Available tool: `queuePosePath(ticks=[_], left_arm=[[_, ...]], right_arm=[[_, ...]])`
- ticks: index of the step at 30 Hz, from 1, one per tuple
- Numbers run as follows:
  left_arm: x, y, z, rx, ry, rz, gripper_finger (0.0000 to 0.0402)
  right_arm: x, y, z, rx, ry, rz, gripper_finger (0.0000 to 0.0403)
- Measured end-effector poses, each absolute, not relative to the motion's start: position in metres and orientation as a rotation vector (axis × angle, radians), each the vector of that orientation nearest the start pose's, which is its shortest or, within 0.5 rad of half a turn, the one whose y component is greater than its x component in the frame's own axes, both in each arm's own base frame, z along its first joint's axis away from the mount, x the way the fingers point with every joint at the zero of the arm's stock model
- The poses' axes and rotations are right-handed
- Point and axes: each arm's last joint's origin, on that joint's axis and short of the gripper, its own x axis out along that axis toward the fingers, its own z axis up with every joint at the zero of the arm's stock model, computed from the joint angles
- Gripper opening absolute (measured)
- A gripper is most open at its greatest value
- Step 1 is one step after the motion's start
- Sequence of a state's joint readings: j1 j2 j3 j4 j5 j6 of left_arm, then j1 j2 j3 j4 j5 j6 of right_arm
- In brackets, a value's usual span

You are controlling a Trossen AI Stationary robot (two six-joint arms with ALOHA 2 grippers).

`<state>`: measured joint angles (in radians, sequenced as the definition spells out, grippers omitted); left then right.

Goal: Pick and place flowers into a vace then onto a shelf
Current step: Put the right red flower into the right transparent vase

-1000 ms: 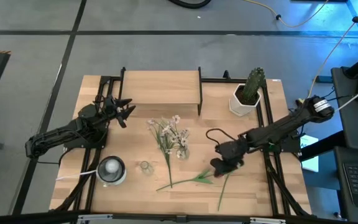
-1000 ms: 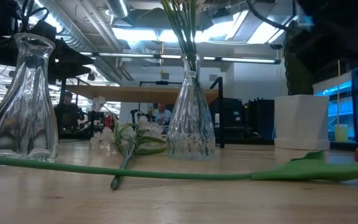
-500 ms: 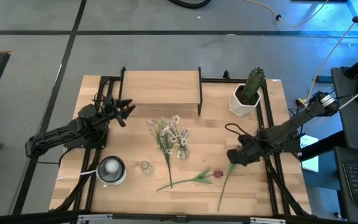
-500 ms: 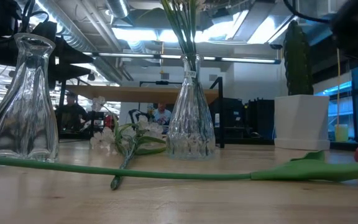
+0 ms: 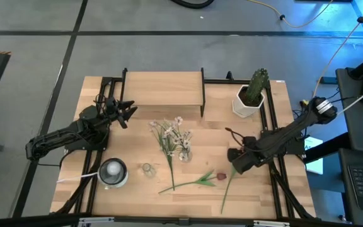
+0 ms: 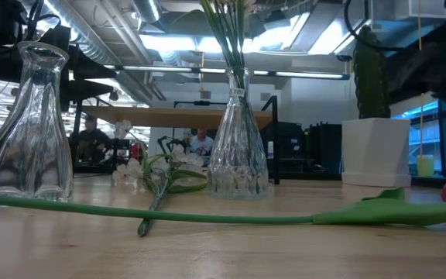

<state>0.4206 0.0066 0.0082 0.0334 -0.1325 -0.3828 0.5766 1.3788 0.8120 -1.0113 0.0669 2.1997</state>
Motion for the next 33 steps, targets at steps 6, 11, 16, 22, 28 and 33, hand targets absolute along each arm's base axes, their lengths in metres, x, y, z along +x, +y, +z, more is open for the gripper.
queuePosePath(ticks=[6,11,16,22,28,33], left_arm=[[0.087,0.043,0.169,-0.367,-0.141,0.540,0.0216],[0.087,0.043,0.169,-0.367,-0.141,0.539,0.0216],[0.087,0.043,0.169,-0.367,-0.141,0.540,0.0216],[0.087,0.043,0.169,-0.367,-0.141,0.540,0.0216],[0.087,0.043,0.169,-0.367,-0.140,0.538,0.0216],[0.087,0.043,0.169,-0.367,-0.140,0.537,0.0216]], right_arm=[[0.180,0.114,0.173,1.200,1.104,-1.332,0.0203],[0.183,0.116,0.164,1.184,1.096,-1.381,0.0203],[0.187,0.119,0.159,1.198,1.089,-1.379,0.0203],[0.187,0.120,0.149,1.183,1.082,-1.421,0.0199],[0.184,0.117,0.130,1.221,1.069,-1.384,0.0165],[0.182,0.116,0.128,1.211,1.075,-1.384,0.0126]])
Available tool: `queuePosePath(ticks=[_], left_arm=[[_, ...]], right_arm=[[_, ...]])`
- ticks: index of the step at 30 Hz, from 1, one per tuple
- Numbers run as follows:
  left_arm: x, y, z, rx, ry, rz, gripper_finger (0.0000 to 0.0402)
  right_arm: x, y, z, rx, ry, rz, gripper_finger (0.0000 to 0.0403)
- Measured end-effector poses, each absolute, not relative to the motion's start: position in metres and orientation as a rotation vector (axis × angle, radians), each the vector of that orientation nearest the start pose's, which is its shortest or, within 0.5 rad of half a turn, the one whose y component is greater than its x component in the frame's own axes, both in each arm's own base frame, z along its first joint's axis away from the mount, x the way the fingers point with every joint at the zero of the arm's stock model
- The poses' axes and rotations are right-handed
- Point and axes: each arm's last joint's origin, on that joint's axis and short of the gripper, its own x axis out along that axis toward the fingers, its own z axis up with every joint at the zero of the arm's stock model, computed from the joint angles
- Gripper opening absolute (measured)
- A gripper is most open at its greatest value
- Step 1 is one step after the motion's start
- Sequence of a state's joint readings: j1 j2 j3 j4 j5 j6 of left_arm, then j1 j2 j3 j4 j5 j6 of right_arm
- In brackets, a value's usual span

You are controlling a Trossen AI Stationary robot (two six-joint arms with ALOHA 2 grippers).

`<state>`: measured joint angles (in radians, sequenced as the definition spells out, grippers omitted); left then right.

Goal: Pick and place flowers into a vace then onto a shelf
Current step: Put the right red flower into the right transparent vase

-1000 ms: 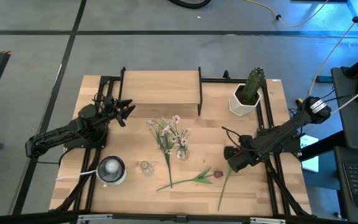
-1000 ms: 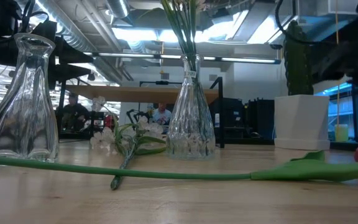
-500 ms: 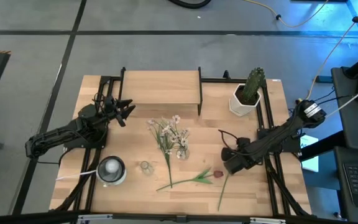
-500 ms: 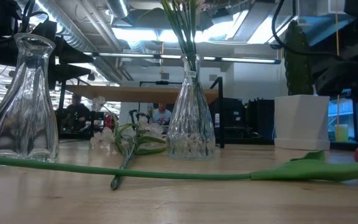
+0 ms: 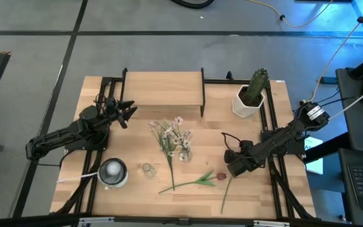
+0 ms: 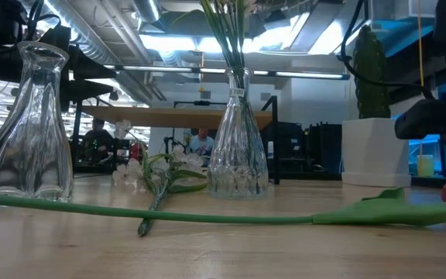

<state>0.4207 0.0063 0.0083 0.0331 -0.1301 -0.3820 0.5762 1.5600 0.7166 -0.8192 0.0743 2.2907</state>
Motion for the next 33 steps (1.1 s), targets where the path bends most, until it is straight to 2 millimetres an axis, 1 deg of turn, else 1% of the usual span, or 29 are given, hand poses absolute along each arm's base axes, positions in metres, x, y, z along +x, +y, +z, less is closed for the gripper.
queuePosePath(ticks=[16,18,21,25,27,29,33], left_arm=[[0.087,0.043,0.169,-0.367,-0.140,0.537,0.0216],[0.087,0.043,0.169,-0.368,-0.140,0.537,0.0216],[0.087,0.043,0.169,-0.387,-0.145,0.536,0.0216],[0.087,0.043,0.169,-0.391,-0.147,0.536,0.0216],[0.087,0.043,0.169,-0.393,-0.147,0.535,0.0216],[0.087,0.043,0.169,-0.393,-0.147,0.535,0.0216],[0.087,0.043,0.169,-0.393,-0.147,0.535,0.0216]], right_arm=[[0.181,0.115,0.128,1.105,1.140,-1.310,0.0015],[0.182,0.116,0.129,1.093,1.149,-1.297,0.0007],[0.186,0.118,0.134,1.057,1.152,-1.276,0.0007],[0.199,0.122,0.153,1.040,1.052,-1.183,0.0009],[0.205,0.124,0.166,1.031,0.995,-1.128,0.0006],[0.213,0.127,0.183,1.031,0.911,-1.059,0.0005],[0.224,0.128,0.225,0.962,0.732,-0.945,0.0006]])
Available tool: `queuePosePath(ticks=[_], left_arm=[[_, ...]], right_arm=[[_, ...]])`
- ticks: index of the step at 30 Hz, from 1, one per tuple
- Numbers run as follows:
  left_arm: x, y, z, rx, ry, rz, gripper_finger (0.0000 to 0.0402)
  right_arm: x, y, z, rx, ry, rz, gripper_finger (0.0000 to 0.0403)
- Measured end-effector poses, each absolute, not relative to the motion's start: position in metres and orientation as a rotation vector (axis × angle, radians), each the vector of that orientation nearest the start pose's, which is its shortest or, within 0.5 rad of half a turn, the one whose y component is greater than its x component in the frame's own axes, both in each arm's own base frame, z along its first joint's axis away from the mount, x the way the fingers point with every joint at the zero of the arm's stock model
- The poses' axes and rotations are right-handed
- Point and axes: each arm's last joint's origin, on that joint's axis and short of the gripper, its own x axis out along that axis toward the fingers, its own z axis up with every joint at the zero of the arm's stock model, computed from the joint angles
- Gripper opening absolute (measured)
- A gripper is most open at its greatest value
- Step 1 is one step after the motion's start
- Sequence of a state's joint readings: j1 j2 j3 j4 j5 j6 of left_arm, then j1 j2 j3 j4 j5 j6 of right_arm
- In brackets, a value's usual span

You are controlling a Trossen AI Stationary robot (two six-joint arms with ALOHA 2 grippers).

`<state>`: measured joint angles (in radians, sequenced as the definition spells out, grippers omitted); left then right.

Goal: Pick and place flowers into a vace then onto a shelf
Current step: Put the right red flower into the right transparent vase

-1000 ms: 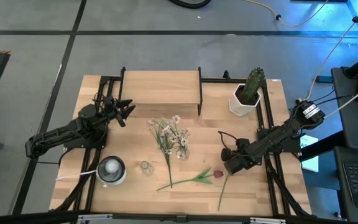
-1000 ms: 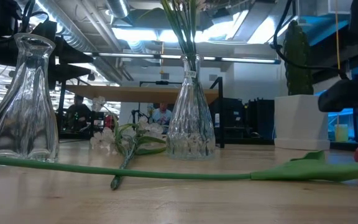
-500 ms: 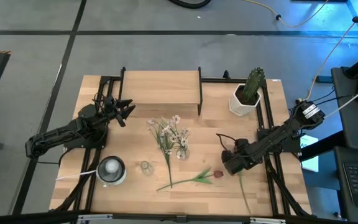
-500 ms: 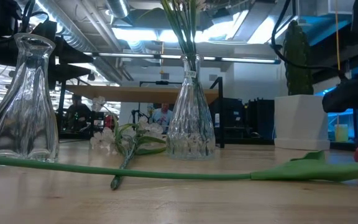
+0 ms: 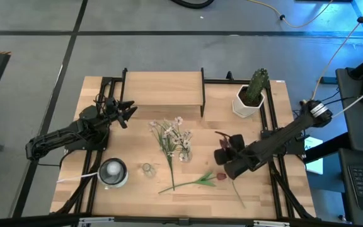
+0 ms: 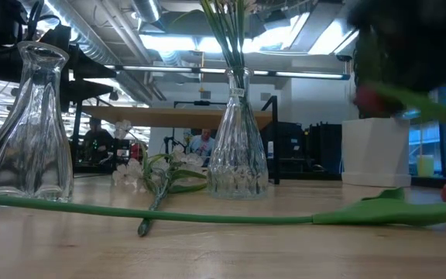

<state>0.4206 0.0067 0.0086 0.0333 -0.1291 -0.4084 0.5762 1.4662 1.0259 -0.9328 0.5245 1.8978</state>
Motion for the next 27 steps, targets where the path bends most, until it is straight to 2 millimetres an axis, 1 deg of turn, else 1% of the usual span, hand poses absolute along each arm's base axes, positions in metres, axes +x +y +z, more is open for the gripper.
queuePosePath(ticks=[2,6,10,13,15,17,19,24,27], left_arm=[[0.087,0.043,0.169,-0.393,-0.147,0.535,0.0216],[0.087,0.043,0.169,-0.393,-0.147,0.535,0.0216],[0.087,0.043,0.169,-0.393,-0.147,0.535,0.0216],[0.087,0.043,0.169,-0.396,-0.148,0.534,0.0216],[0.087,0.043,0.169,-0.411,-0.152,0.534,0.0216],[0.087,0.043,0.169,-0.417,-0.153,0.533,0.0216],[0.087,0.043,0.169,-0.417,-0.153,0.533,0.0216],[0.087,0.043,0.169,-0.417,-0.153,0.533,0.0216],[0.087,0.043,0.169,-0.417,-0.153,0.533,0.0216]], right_arm=[[0.230,0.129,0.252,0.911,0.614,-0.886,0.0006],[0.238,0.128,0.305,0.725,0.386,-0.810,0.0005],[0.243,0.126,0.357,0.517,0.168,-0.807,0.0005],[0.244,0.125,0.389,0.392,0.046,-0.836,0.0005],[0.245,0.125,0.405,0.328,-0.003,-0.861,0.0005],[0.246,0.125,0.416,0.315,-0.030,-0.866,0.0006],[0.248,0.125,0.421,0.297,-0.039,-0.871,0.0006],[0.254,0.122,0.421,0.281,-0.042,-0.887,0.0006],[0.258,0.117,0.422,0.315,-0.036,-0.876,0.0005]])
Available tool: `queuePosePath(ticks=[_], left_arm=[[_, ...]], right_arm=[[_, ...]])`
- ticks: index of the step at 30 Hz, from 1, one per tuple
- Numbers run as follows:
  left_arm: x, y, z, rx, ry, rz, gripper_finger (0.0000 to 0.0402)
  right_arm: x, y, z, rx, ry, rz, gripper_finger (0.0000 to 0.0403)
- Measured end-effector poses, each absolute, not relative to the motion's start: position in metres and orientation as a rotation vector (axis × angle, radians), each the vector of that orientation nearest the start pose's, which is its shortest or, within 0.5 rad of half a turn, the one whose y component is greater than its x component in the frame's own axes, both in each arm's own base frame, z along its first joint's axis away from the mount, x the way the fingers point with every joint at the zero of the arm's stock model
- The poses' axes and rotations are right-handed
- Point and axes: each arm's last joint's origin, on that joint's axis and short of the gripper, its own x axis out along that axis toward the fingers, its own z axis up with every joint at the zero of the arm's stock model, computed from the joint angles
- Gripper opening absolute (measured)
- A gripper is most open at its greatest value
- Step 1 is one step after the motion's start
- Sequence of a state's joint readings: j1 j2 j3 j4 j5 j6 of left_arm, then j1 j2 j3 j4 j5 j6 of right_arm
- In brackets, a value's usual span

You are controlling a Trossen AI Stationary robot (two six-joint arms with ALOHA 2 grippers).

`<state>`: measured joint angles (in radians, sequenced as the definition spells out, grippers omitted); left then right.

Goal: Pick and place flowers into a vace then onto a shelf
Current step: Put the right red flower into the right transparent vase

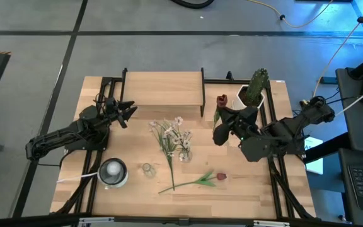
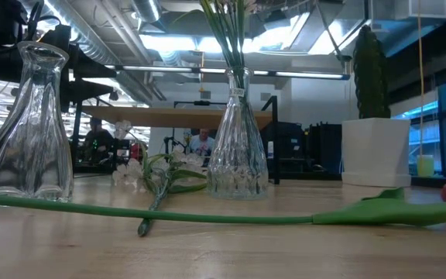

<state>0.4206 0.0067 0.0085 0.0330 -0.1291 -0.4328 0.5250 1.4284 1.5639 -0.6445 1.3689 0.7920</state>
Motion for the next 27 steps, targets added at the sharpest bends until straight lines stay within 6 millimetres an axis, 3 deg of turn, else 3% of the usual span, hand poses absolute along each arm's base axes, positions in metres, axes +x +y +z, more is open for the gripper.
queuePosePath(ticks=[3,8,14,22,27], left_arm=[[0.087,0.043,0.169,-0.417,-0.154,0.533,0.0216],[0.087,0.043,0.169,-0.417,-0.153,0.533,0.0216],[0.087,0.043,0.169,-0.419,-0.154,0.533,0.0216],[0.088,0.043,0.169,-0.420,-0.148,0.511,0.0216],[0.088,0.041,0.168,-0.421,-0.131,0.462,0.0216]], right_arm=[[0.265,0.111,0.420,0.328,0.013,-0.829,0.0004],[0.294,0.106,0.420,0.284,0.077,-0.677,0.0004],[0.316,0.094,0.440,0.175,-0.017,-0.435,0.0004],[0.298,0.093,0.461,0.079,-0.072,-0.384,0.0004],[0.267,0.093,0.481,0.065,-0.115,-0.339,0.0003]])
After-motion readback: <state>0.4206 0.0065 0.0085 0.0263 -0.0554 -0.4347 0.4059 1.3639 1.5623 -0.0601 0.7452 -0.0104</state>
